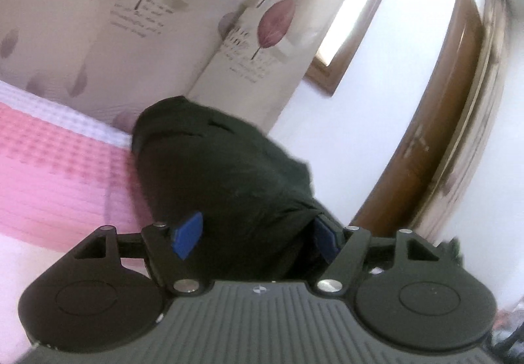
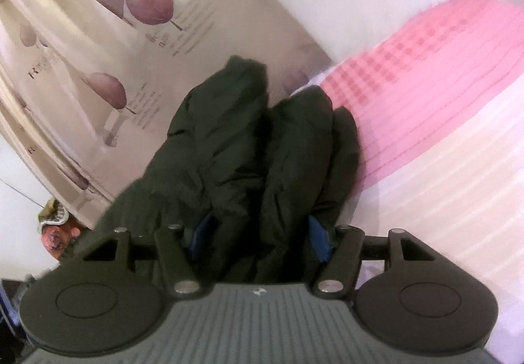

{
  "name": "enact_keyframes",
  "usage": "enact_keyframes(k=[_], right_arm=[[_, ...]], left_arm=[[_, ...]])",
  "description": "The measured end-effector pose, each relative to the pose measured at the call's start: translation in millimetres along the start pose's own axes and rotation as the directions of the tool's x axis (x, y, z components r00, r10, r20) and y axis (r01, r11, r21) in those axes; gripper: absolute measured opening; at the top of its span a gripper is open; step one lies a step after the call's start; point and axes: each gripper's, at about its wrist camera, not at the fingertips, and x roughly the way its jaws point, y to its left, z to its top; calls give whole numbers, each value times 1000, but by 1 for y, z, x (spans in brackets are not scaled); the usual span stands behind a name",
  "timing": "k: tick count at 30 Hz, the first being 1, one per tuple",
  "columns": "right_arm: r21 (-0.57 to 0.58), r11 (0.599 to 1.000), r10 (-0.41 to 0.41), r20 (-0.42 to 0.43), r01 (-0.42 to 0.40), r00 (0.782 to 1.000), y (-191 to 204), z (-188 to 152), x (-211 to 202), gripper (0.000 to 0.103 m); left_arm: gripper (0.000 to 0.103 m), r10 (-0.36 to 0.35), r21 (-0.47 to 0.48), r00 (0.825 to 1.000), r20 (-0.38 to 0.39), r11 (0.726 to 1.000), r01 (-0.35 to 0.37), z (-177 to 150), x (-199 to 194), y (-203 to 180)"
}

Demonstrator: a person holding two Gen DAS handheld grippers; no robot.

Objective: Fold large clothes

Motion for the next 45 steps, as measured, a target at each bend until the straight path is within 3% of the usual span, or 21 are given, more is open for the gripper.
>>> enact_keyframes(k=[3, 5, 9, 12, 16, 20, 22, 24, 27, 30, 31, 33, 36, 39, 41, 43, 45], right_arm=[[-51, 998, -24, -28, 22, 999, 7, 5, -3, 62], [-84, 996, -29, -51, 25, 998, 11, 5, -1, 61], [-128, 992, -32, -102, 19, 994, 16, -3, 10, 61], [-121, 992, -34, -104, 21, 994, 14, -5, 13, 61], [-75, 997, -13, -110, 5, 994, 2, -8, 9, 63], [-60, 998, -12, -110, 5, 994, -2, -10, 8, 66], [-54, 998, -14, -113, 8, 994, -2, -10, 9, 69], [-42, 999, -13, -119, 8, 993, -5, -9, 11, 70], [-54, 998, -30, -119, 23, 992, -4, -6, 7, 70], [-177, 978, -117, -43, 108, 992, 18, 2, -11, 70], [-238, 960, -149, 20, 150, 989, 32, 9, -20, 70], [-329, 932, -118, 115, 150, 986, 62, 24, -31, 71], [-473, 878, -35, 96, 77, 995, 113, 44, -11, 70], [-661, 749, -30, 40, 49, 999, 169, 52, 38, 70], [-784, 619, -59, 17, 50, 998, 198, 48, 76, 68], [-862, 504, -140, -18, 56, 990, 212, 42, 112, 64], [-900, 427, -241, -25, 83, 970, 206, 39, 138, 50]], left_arm=[[70, 18, 9, 1000, -23, 1000, -18, -1, -7, -3], [71, 39, -44, 999, -35, 998, -41, -5, -21, 8], [74, 110, -157, 993, 45, 982, -102, 1, -59, 27], [78, 95, -116, 989, 113, 990, -82, 21, -59, 19], [77, 41, 46, 994, 96, 998, -46, 37, -11, -7], [62, -14, 46, 1000, -13, 999, 15, 18, 46, -13], [56, -29, 102, 998, -55, 994, 35, 0, 67, -19], [56, -36, 119, 996, -76, 992, 45, -16, 80, -19], [56, -27, 69, 991, -134, 997, 37, -31, 98, -8], [56, -36, 119, 985, -169, 991, 57, -37, 107, -6], [56, -35, 136, 984, -177, 989, 60, -38, 111, -6], [56, -47, 135, 981, -187, 988, 73, -39, 113, 0], [56, -53, 154, 979, -198, 984, 85, -39, 120, 2], [56, -55, 151, 978, -202, 985, 86, -37, 127, 2], [57, -49, 154, 978, -202, 985, 81, -37, 128, 0], [58, -46, 159, 978, -201, 984, 79, -38, 122, 0], [59, -48, 164, 978, -202, 983, 82, -39, 118, 1]])
